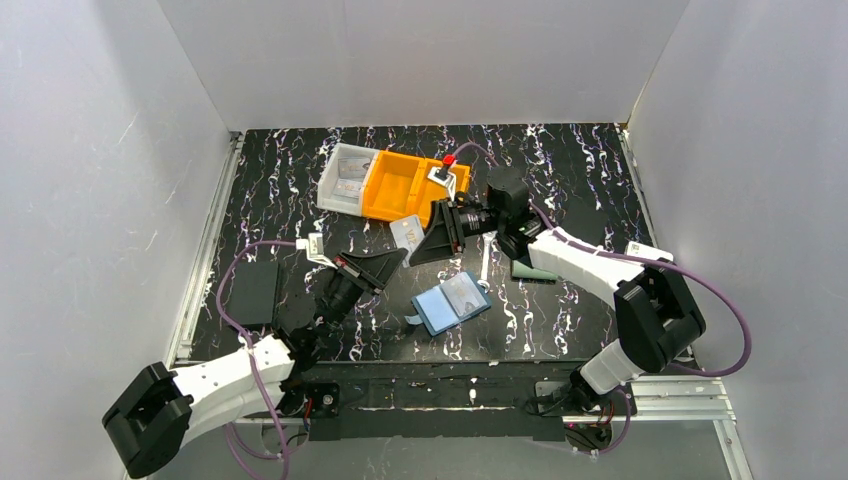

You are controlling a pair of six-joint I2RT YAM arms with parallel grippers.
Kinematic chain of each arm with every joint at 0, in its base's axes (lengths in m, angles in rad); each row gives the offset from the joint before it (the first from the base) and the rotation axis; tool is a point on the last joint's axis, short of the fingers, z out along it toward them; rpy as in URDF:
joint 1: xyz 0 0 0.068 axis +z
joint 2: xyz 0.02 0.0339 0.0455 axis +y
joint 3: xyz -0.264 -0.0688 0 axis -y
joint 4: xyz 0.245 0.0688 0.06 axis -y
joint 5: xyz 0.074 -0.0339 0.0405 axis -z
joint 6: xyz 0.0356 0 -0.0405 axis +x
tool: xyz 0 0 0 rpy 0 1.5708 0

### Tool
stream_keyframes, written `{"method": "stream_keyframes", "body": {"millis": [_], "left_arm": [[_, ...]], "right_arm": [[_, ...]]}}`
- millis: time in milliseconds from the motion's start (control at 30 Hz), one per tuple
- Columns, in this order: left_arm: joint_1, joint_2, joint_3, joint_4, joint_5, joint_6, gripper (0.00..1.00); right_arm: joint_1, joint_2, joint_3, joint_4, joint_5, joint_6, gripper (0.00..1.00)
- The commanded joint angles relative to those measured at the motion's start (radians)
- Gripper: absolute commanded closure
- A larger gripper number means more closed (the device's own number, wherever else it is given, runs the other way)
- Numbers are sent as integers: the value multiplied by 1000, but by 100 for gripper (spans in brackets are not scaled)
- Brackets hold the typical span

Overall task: Take the credit cards out of the card holder
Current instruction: Remove the credit card from the card holder.

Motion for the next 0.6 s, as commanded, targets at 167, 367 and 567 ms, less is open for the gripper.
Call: {"method": "stream_keyframes", "body": {"millis": [167, 367, 567], "left_arm": [[-6, -85, -28, 56, -82, 25, 100], [-5, -86, -37, 56, -82, 22, 100], [-5, -90, -47, 55, -92, 26, 100]], "right_arm": [[-21, 11, 72, 65, 32, 49, 46], [-30, 53, 120, 112, 12, 107, 53], [-30, 92, 144, 186, 1, 188, 82]]}}
